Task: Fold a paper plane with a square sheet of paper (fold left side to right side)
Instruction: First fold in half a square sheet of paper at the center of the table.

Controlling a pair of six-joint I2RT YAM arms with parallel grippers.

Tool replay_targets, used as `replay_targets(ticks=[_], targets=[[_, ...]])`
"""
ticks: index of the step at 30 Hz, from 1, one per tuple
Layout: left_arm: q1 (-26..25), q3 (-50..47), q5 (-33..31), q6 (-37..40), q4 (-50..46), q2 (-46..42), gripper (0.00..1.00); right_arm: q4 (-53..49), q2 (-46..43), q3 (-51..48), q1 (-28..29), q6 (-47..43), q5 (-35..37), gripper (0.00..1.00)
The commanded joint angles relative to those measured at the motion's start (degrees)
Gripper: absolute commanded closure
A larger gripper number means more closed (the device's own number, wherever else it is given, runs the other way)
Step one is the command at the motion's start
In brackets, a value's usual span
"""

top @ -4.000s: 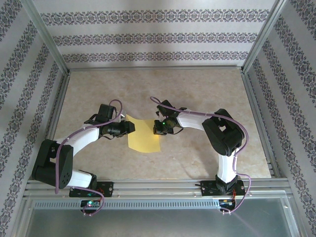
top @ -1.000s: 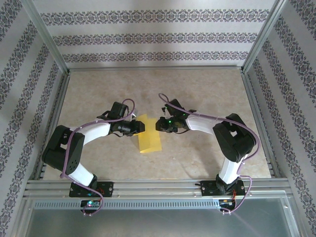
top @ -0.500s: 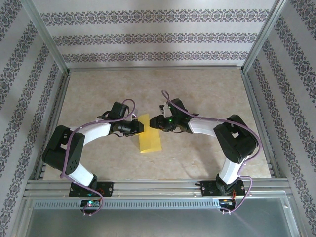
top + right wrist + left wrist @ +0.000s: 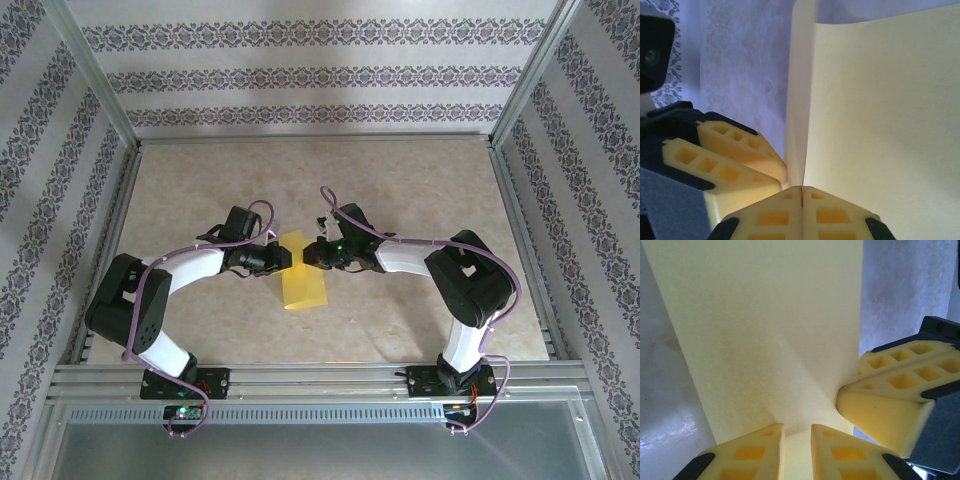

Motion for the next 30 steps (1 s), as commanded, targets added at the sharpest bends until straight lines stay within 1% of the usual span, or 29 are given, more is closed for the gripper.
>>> replay_targets(ticks=[1,5,9,12,17,30], targets=[[-0.85,1.14,-1.82,0.69,0.72,-2.73,0.73,-3.27,0.68,1.76,0.51,-2.37,3.15,1.00],[-0.81,0.55,-6.08,1.77,-2.86,-7.54,0.61,-6.99,1.06,3.26,0.50,-4.15,5.69,1.00],[-0.81,-0.53,-11.86,2.80,-7.79,-12.34,0.48,-8.88,1.47,3.97,0.59,-4.95,7.75,1.00],[-0.81,-1.28,-14.51,2.71,-10.04,-14.11,0.42,-9.68,1.82,4.44,0.55,-5.10,8.66,1.00],[-0.87,-1.14,-16.01,1.52,-11.29,-12.50,0.39,-11.68,2.09,4.86,0.58,-5.21,10.73,1.00],[-3.30,3.38,-14.41,-2.02,-8.30,-1.38,0.38,-13.42,1.55,4.70,0.60,-5.65,12.34,1.00]])
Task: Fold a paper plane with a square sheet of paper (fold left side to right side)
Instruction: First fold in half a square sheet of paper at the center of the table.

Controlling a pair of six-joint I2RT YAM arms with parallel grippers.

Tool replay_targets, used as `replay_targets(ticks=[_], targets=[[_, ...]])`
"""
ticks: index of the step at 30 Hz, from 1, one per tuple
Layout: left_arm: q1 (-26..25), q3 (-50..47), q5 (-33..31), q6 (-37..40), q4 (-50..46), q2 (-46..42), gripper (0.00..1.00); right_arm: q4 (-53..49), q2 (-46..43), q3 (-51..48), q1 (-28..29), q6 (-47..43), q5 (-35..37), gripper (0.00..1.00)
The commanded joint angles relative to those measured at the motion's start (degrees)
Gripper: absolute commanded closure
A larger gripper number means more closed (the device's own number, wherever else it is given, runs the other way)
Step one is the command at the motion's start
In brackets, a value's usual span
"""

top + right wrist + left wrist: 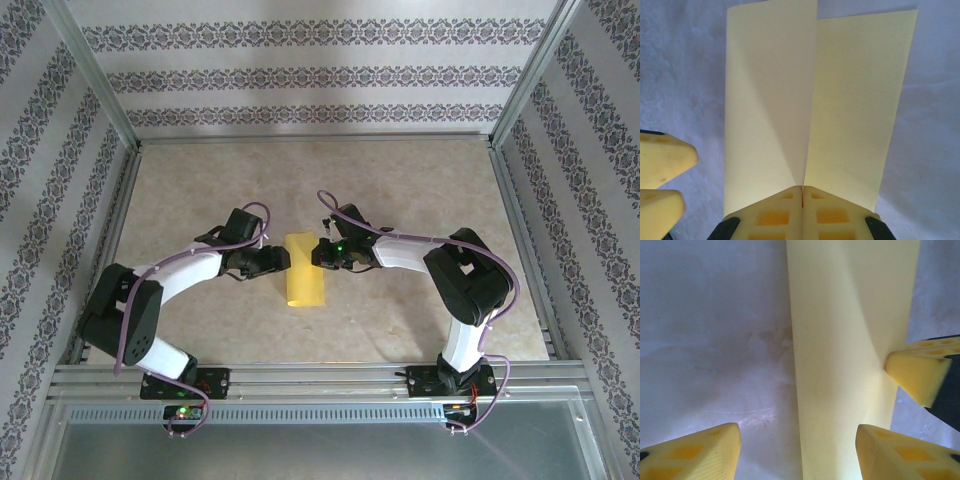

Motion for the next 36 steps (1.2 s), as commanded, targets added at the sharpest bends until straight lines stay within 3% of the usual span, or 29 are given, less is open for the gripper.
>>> replay_targets(ticks=[1,21,29,36], targets=[[-1.40,2.85,0.13,-1.52,0.00,2.23,0.38,-1.27,0.54,1.14,0.59,-1.22,1.29,1.00],[-4.01,6.79,-2.82,-1.41,-1.77,11.20,0.51,-2.74,0.40,1.22,0.60,-1.83,2.36,0.94],[-5.43,8.27,-4.74,-0.58,-3.91,13.51,0.52,-5.08,-2.69,0.21,-0.27,-2.77,5.41,0.70],[-6.44,10.21,-5.99,0.15,-6.29,14.92,0.52,-8.98,-9.23,-3.02,-2.78,-4.97,12.21,0.58]])
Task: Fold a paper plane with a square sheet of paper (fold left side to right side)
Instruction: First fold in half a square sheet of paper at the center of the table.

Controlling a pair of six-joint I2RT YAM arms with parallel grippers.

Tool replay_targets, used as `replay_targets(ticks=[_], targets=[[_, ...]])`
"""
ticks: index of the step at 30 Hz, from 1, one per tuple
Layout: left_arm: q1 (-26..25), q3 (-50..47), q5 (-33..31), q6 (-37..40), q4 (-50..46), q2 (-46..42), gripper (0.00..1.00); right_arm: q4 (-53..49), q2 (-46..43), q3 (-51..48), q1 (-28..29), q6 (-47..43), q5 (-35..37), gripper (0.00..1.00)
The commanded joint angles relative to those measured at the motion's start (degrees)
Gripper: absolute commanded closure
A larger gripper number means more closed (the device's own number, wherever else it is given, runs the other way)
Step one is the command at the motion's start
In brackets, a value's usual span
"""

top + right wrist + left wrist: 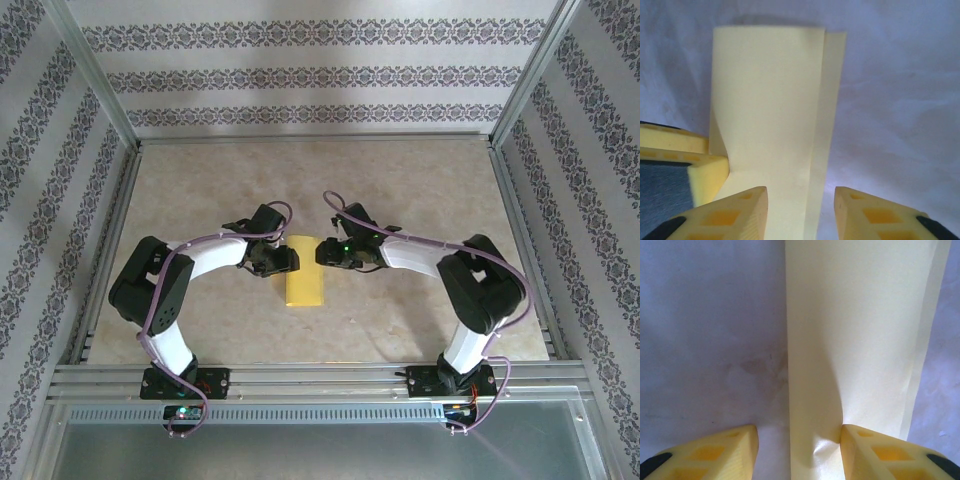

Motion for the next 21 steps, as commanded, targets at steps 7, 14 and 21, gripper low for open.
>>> replay_targets(ticks=[7,14,21], targets=[[-2.85,2.59,-1.75,1.81,-3.22,4.35,0.52,-2.71,-9.59,-5.80,-4.42,-1.78,7.62,0.56],[-4.05,4.86,-2.40,2.30,-4.91,6.48,0.50,-2.97,-12.56,-7.81,-5.85,-2.09,8.19,0.55],[-4.62,6.12,-3.02,2.43,-6.08,7.56,0.48,-2.87,-13.06,-8.71,-5.94,-1.83,7.98,0.55]])
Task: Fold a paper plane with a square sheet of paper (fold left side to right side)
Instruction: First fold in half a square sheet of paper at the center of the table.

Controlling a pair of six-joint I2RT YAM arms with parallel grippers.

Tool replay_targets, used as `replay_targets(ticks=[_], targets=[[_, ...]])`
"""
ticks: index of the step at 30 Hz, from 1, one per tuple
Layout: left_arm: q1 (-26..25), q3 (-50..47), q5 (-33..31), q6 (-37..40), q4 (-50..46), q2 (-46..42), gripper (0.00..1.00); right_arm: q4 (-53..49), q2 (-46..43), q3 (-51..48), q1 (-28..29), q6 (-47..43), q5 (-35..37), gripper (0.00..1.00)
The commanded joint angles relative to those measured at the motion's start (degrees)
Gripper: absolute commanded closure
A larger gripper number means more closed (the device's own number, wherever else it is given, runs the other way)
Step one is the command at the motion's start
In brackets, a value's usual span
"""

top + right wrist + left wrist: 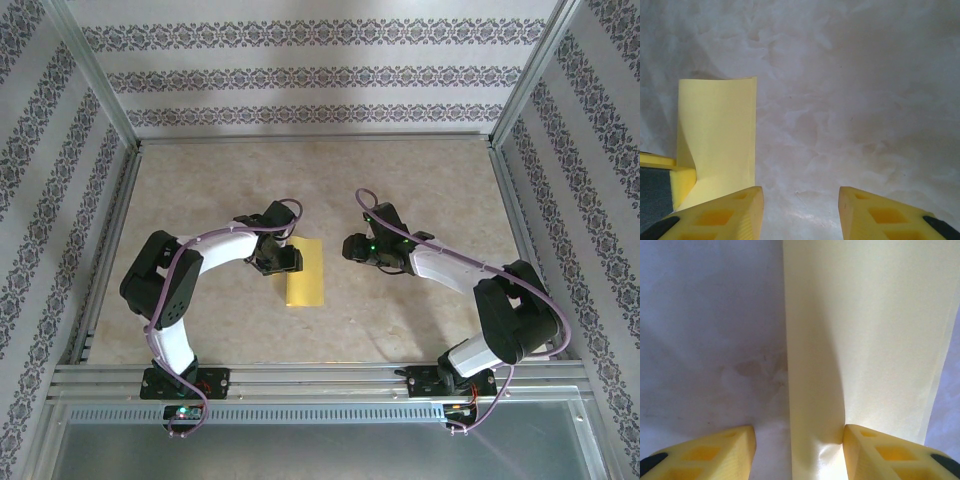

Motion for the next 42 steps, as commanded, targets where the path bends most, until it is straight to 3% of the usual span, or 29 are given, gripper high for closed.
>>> replay_targets(ticks=[1,20,42], targets=[[-2.17,-0.04,1.39,1.08,1.41,3.89,0.48,-0.73,-1.26,-0.99,-0.53,-0.71,0.90,0.55],[-2.41,0.96,3.73,-2.74,3.05,6.66,0.46,0.03,-1.18,-1.43,-0.41,-0.36,0.03,0.55],[-3.12,2.63,4.02,-0.55,0.99,7.59,0.46,0.29,0.22,-0.73,-0.08,-0.27,-0.68,0.55]])
